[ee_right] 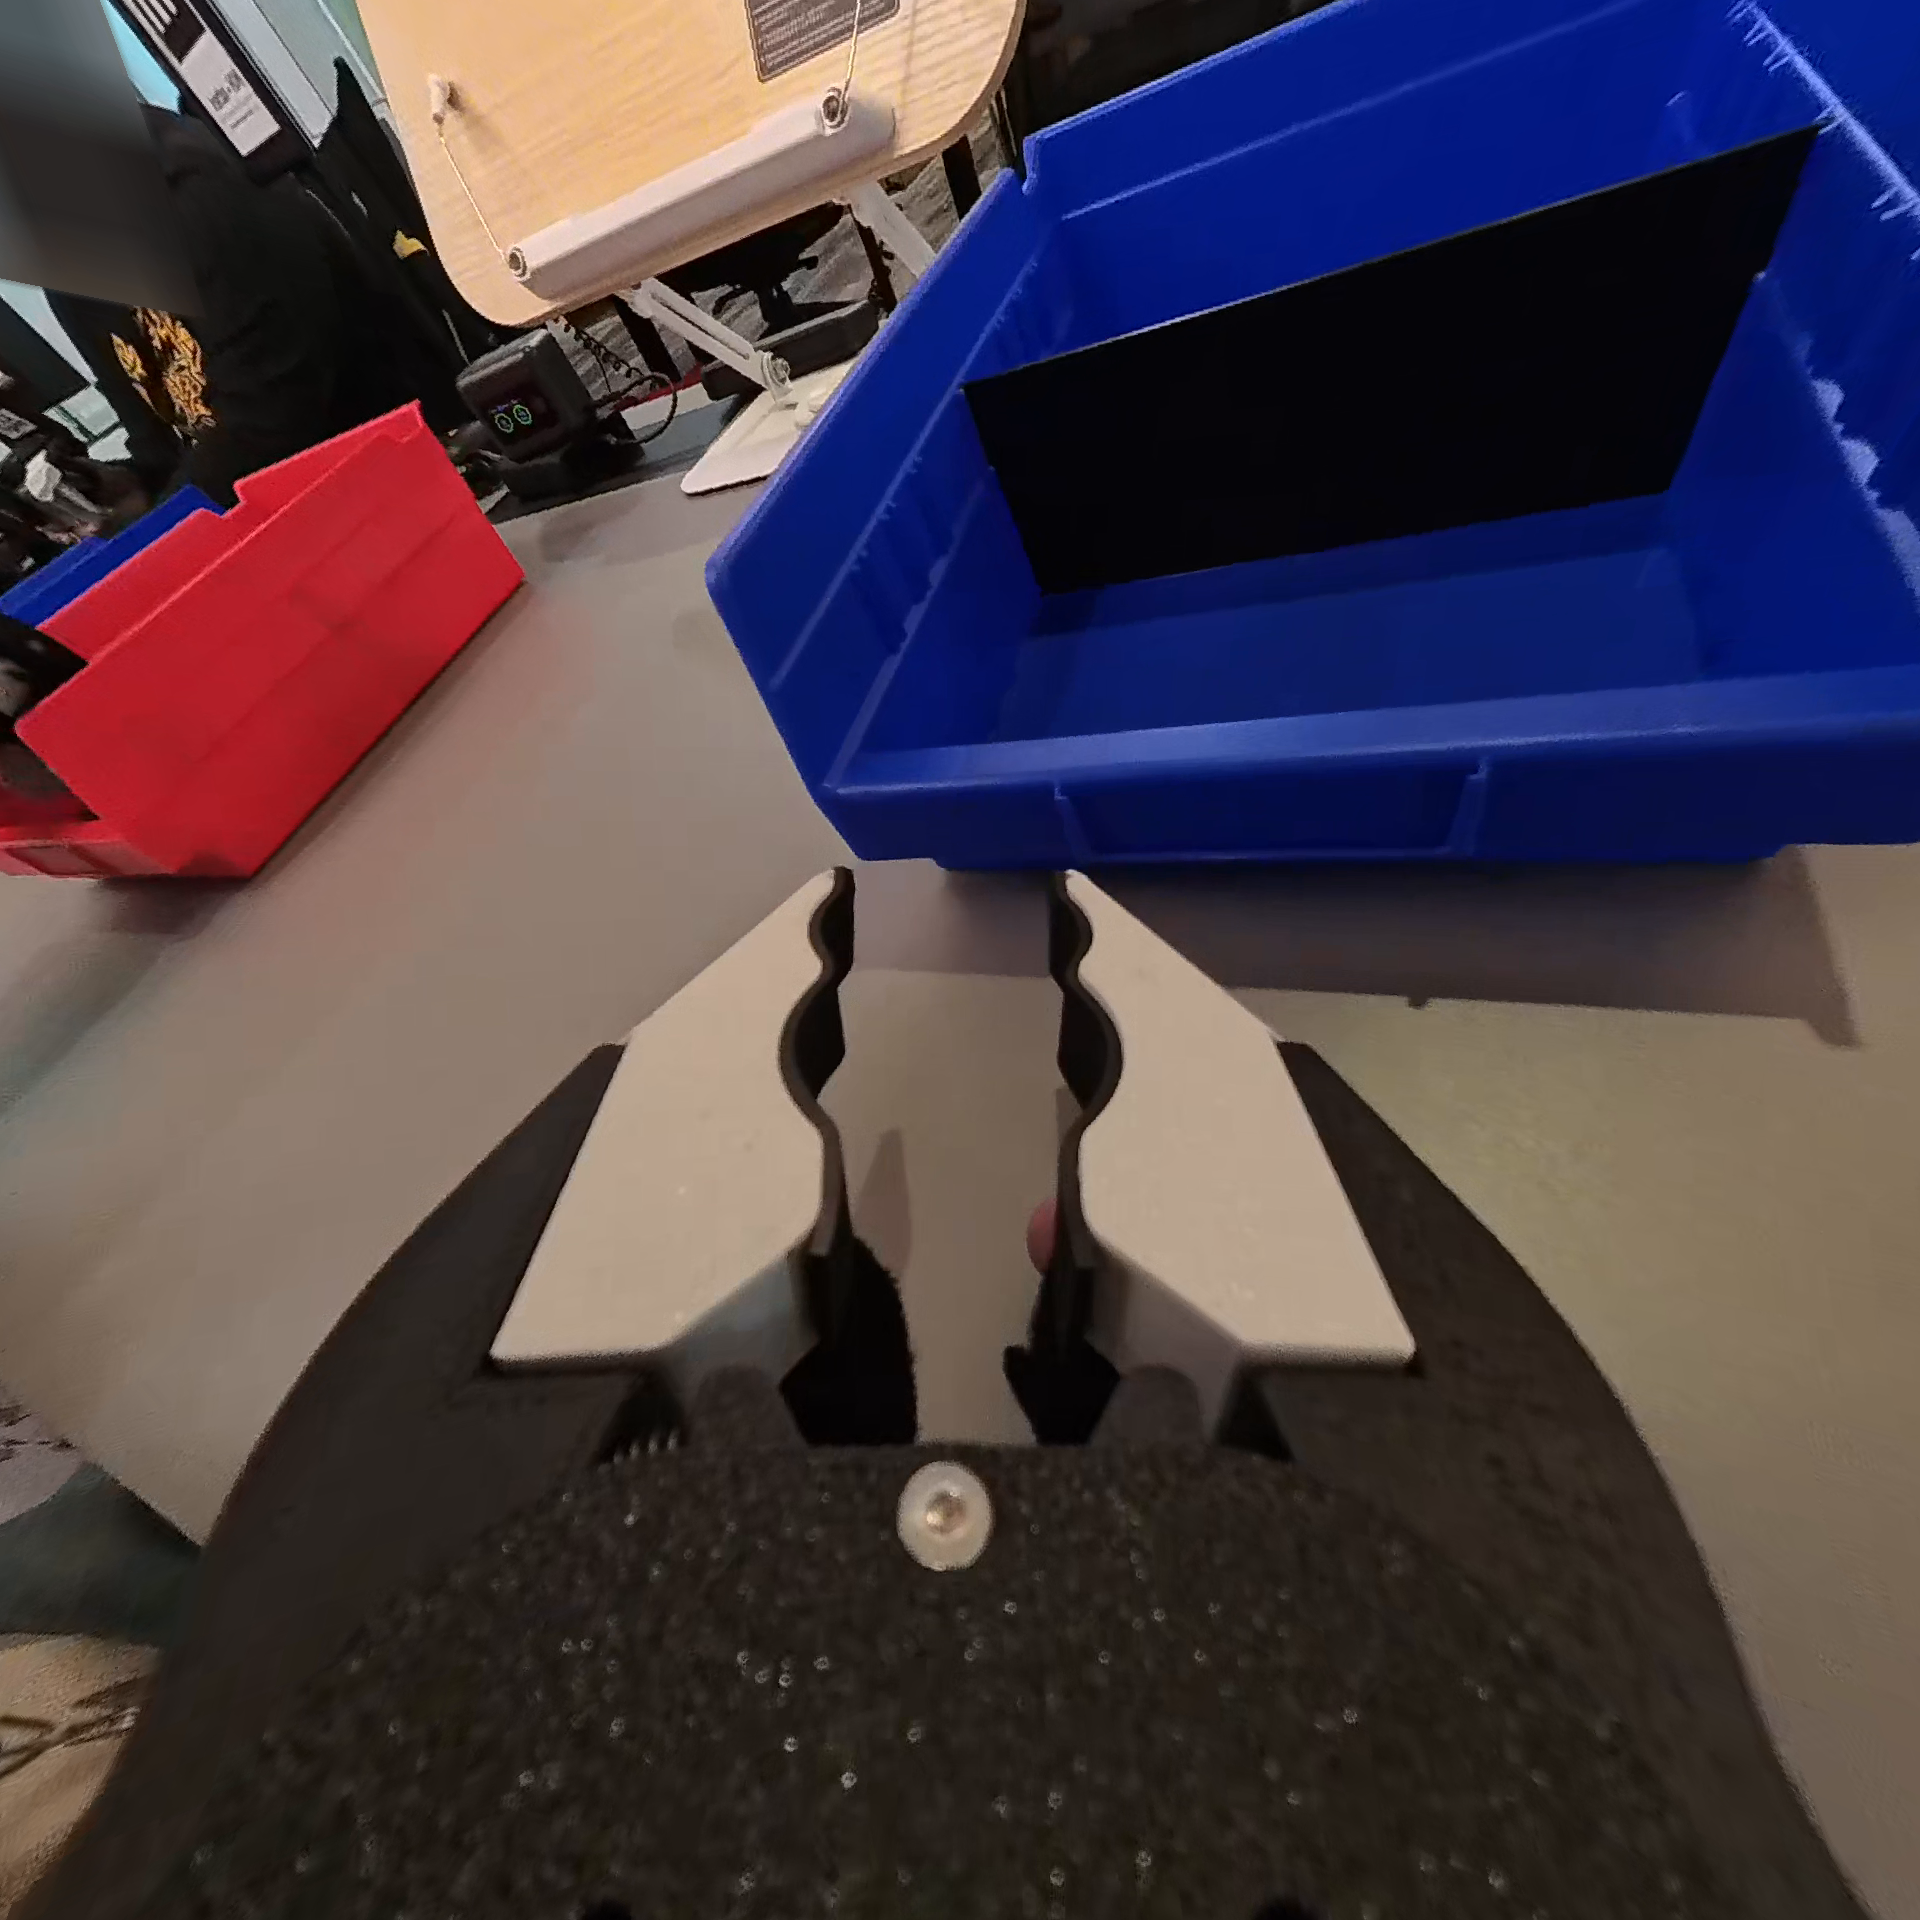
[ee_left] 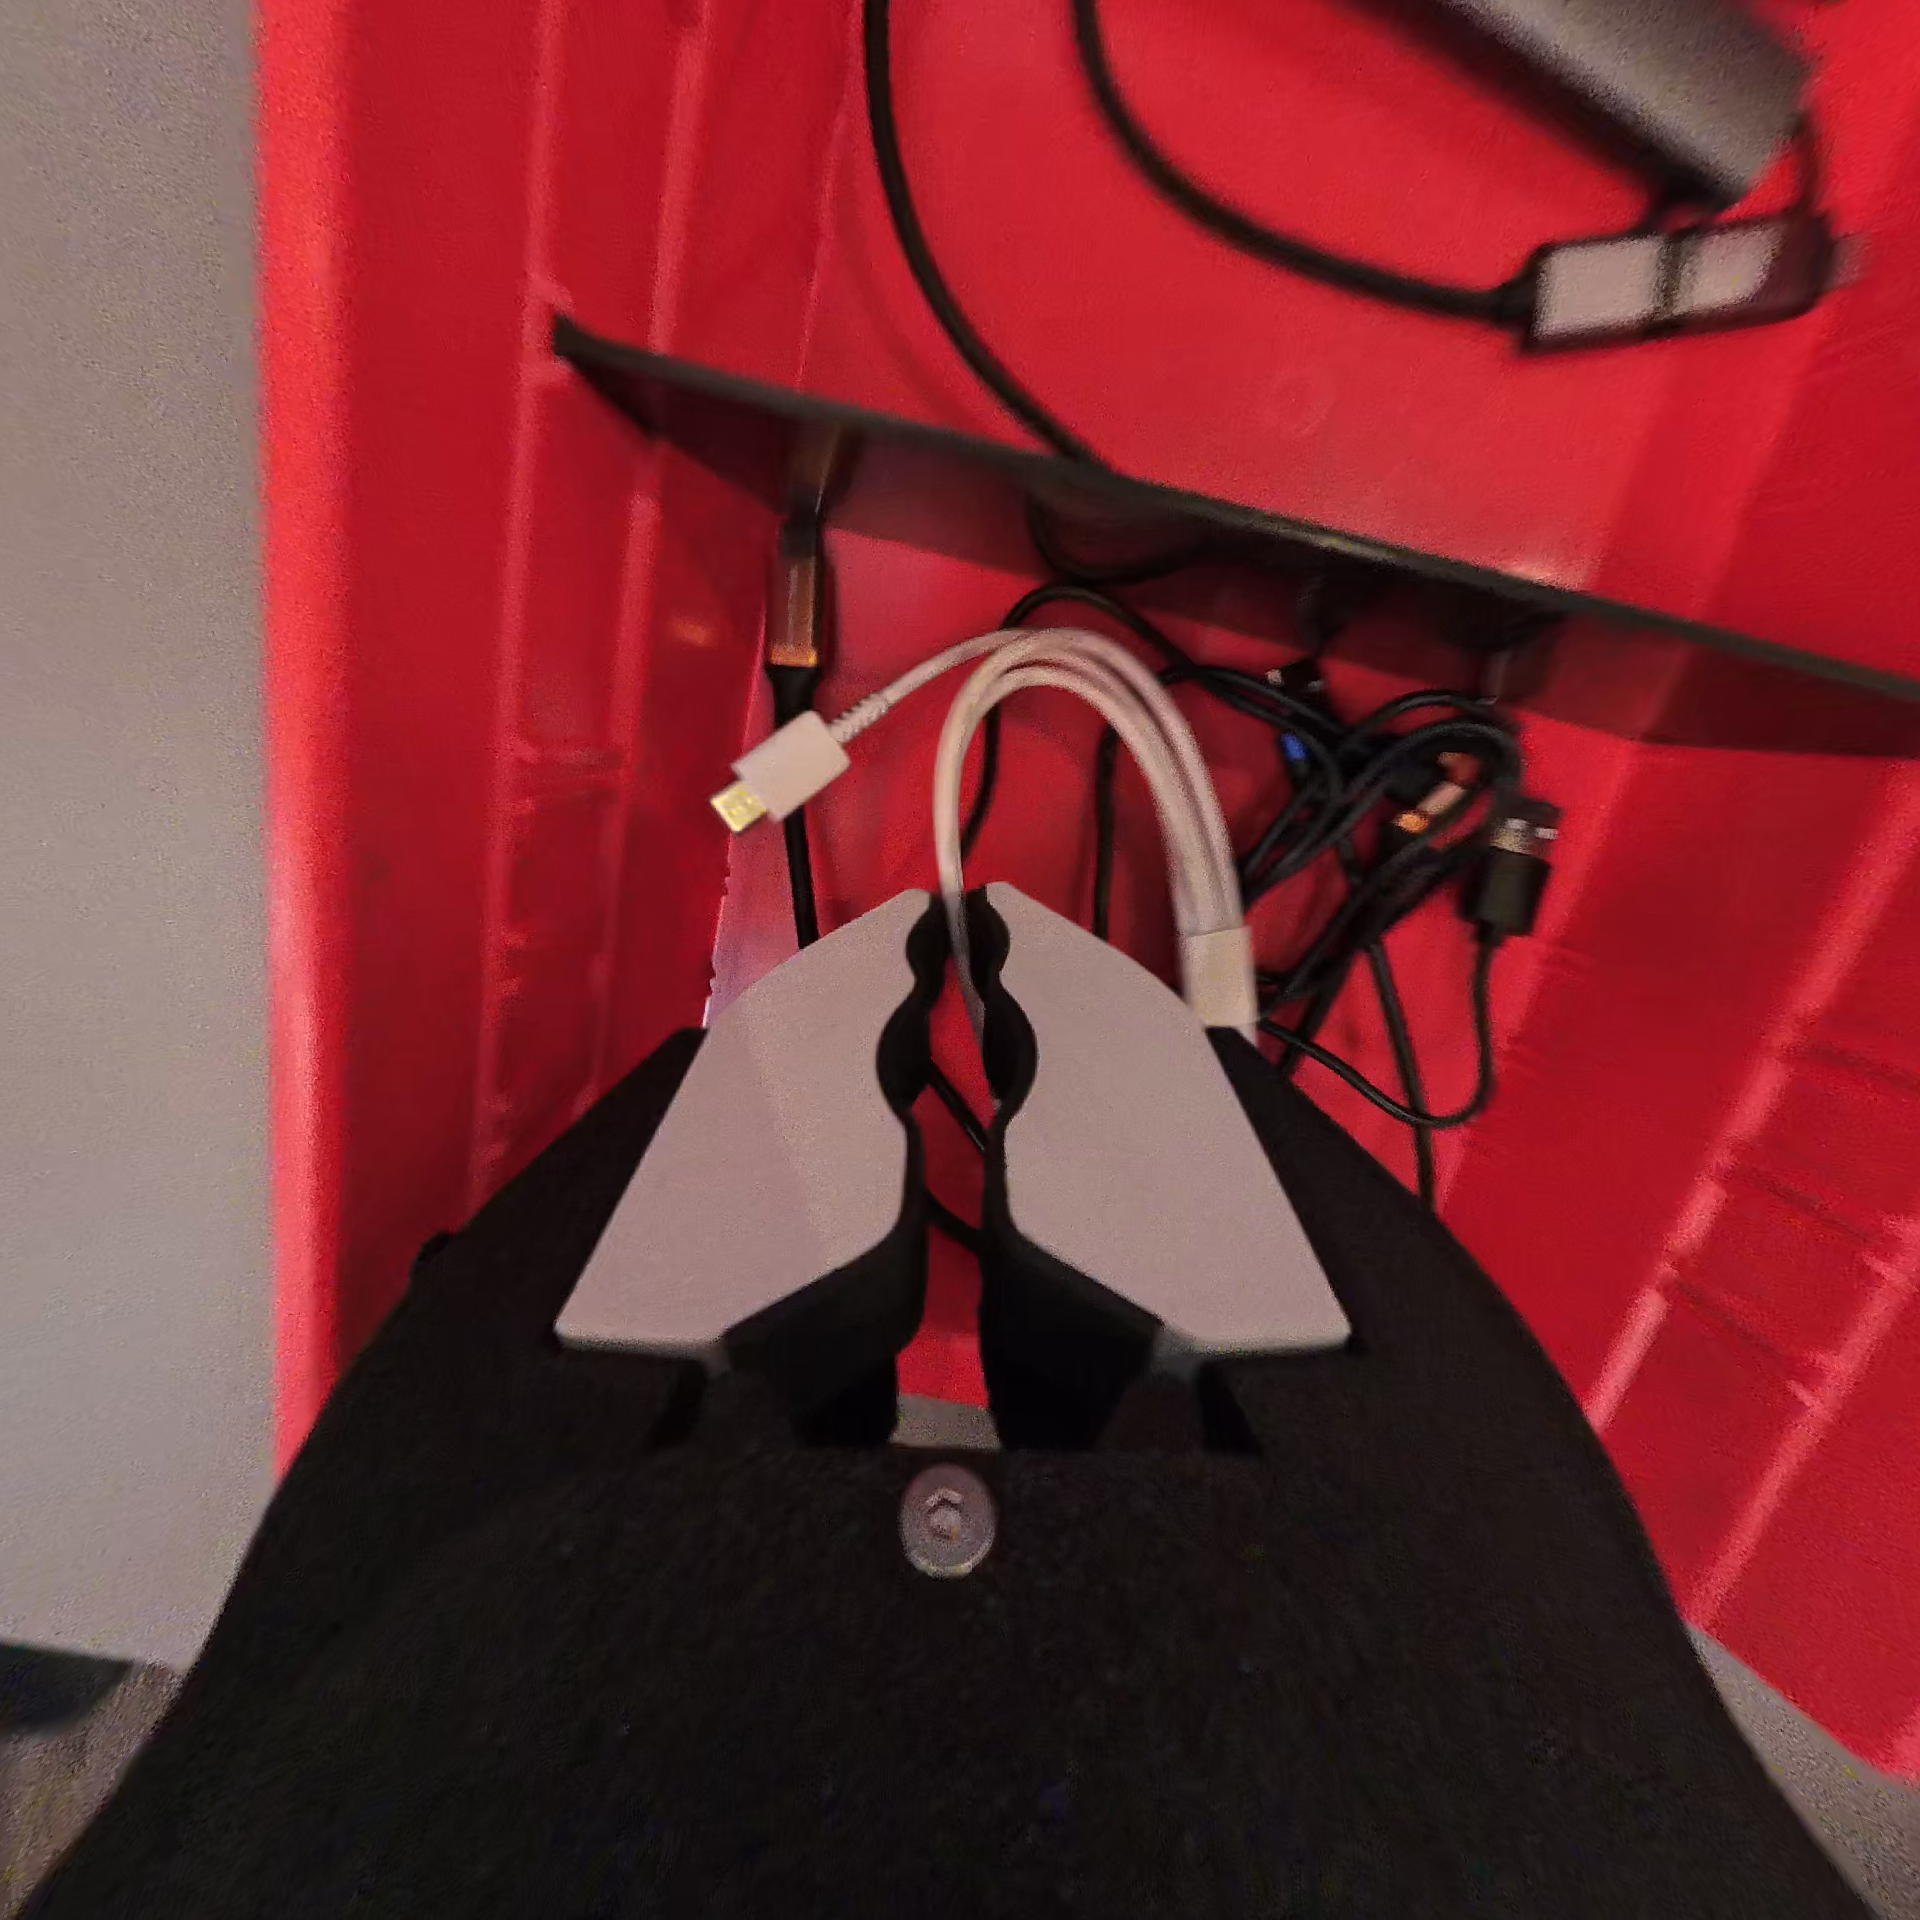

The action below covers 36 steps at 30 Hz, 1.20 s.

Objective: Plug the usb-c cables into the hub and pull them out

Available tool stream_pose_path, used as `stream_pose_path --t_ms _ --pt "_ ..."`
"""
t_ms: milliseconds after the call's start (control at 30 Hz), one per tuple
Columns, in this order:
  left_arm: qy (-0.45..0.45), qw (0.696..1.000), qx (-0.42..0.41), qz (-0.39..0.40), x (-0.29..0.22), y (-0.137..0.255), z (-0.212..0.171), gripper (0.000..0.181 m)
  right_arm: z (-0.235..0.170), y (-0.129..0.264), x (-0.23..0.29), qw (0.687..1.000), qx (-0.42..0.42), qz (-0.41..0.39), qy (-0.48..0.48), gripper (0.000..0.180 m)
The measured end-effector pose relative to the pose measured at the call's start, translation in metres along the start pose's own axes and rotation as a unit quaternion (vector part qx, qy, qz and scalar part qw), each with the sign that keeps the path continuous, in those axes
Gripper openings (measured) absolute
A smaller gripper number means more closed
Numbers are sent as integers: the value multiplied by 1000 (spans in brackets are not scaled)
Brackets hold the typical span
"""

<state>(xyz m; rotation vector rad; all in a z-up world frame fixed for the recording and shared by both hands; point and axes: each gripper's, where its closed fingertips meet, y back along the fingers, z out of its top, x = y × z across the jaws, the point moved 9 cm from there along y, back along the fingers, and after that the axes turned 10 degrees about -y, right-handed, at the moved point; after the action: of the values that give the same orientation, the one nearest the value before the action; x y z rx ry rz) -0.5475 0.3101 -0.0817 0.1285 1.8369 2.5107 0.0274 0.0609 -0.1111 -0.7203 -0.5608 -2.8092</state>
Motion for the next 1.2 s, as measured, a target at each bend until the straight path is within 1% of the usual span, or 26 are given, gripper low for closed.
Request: stream_pose_path --t_ms 67,133,233,267,300,333,367,433,500,533,600,667,700,733,800,867,900,933,967,1033,1133,1200 --pt "-8 999 -50 -16 -1 20 2 3 0 1 0 1000 -1 -2 2 37" --pt "-27 995 -97 -11 -2 41 5 3 -1 2 2 1000 -2 -4 7 36" --pt "-92 984 -150 15 -9 67 6 3 -1 3 4 1000 -4 -3 10 35" --pt "-138 974 -180 -21 -17 78 2 3 -1 2 5 1000 -4 -3 10 35" --pt "-177 955 -229 -65 -27 90 -2 3 -1 2 6 1000 -4 -2 10 35" --pt "-203 939 -263 -87 -35 103 -5 3 -1 1 7 1000 -5 -2 12 34" --pt "-233 928 -275 -93 -41 115 -8 3 -1 1 8 1000 -5 -3 15 33" --pt "-289 910 -287 -78 -54 137 -15 4 -2 0 9 1000 -4 -6 20 33" --pt "-342 882 -315 -75 -71 158 -23 3 -1 -1 11 1000 -7 -8 27 32" --pt "-367 867 -327 -89 -83 168 -28 3 -1 -1 12 999 -7 -9 30 32" --pt "-428 822 -347 -148 -115 182 -42 3 -1 -1 14 999 -8 -9 35 31" --pt "-512 758 -358 -187 -153 185 -62 3 -1 -2 17 999 -9 -7 40 31" --pt "-556 723 -368 -180 -172 180 -73 3 -1 -3 18 999 -10 -9 45 31" --pt "-596 690 -380 -154 -191 173 -83 3 -1 -4 19 999 -10 -10 51 31" --pt "-660 625 -408 -79 -225 153 -104 3 -2 -5 21 998 -10 -12 61 31" --pt "-704 560 -435 -28 -253 129 -124 3 -2 -7 22 998 -8 -13 68 31" --pt "-714 536 -449 -22 -265 118 -133 3 -3 -7 22 997 -7 -13 70 31" --pt "-721 521 -455 -22 -274 106 -140 3 -3 -8 22 997 -6 -13 71 31" --pt "-726 519 -451 -26 -282 94 -145 3 -3 -8 22 997 -6 -13 71 31" --pt "-727 532 -431 -43 -292 76 -152 3 -3 -8 22 997 -4 -12 70 31" --pt "-721 543 -419 -97 -295 64 -164 9 -3 -7 21 998 -3 -10 67 30" --pt "-714 556 -404 -133 -293 61 -170 20 -3 -6 20 998 -3 -10 65 30"
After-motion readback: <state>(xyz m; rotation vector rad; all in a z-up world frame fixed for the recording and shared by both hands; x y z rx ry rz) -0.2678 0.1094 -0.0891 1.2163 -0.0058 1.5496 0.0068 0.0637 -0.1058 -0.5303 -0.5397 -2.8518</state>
